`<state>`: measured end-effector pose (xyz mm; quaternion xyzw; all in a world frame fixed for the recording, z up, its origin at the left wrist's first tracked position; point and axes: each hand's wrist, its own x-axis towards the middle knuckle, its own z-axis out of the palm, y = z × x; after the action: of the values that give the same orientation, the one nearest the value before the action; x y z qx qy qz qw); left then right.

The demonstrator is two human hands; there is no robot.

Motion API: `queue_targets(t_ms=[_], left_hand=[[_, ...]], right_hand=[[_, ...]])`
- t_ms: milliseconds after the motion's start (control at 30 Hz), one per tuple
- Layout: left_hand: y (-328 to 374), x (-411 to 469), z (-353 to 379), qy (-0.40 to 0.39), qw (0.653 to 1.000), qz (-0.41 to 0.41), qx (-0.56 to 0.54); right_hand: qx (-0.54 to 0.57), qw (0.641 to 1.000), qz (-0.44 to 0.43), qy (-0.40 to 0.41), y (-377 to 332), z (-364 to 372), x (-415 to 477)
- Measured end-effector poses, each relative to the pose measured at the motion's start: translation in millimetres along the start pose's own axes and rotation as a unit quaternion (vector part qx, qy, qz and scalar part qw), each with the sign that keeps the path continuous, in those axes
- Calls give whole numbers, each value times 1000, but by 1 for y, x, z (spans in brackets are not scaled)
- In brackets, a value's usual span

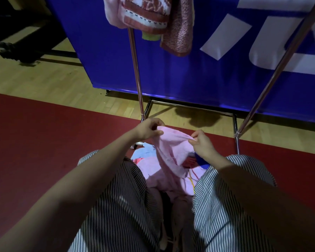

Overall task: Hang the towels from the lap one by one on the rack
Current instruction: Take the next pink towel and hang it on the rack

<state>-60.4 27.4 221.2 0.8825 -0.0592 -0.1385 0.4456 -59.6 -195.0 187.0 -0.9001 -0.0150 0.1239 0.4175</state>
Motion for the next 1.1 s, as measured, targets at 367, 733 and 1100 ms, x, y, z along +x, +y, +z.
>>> queue_targets(t_ms=[367,733,1100], left_hand=[[-4,-3,7,1,956,50,290],[4,-2,12,21,895,56,442],[-3,-3,14,63,936,103,329]], right_hand=[[-32,995,-22,-89,7,3,1],[-135,991,7,21,22,-10,5],[-40,994,5,102,14,-20,2]])
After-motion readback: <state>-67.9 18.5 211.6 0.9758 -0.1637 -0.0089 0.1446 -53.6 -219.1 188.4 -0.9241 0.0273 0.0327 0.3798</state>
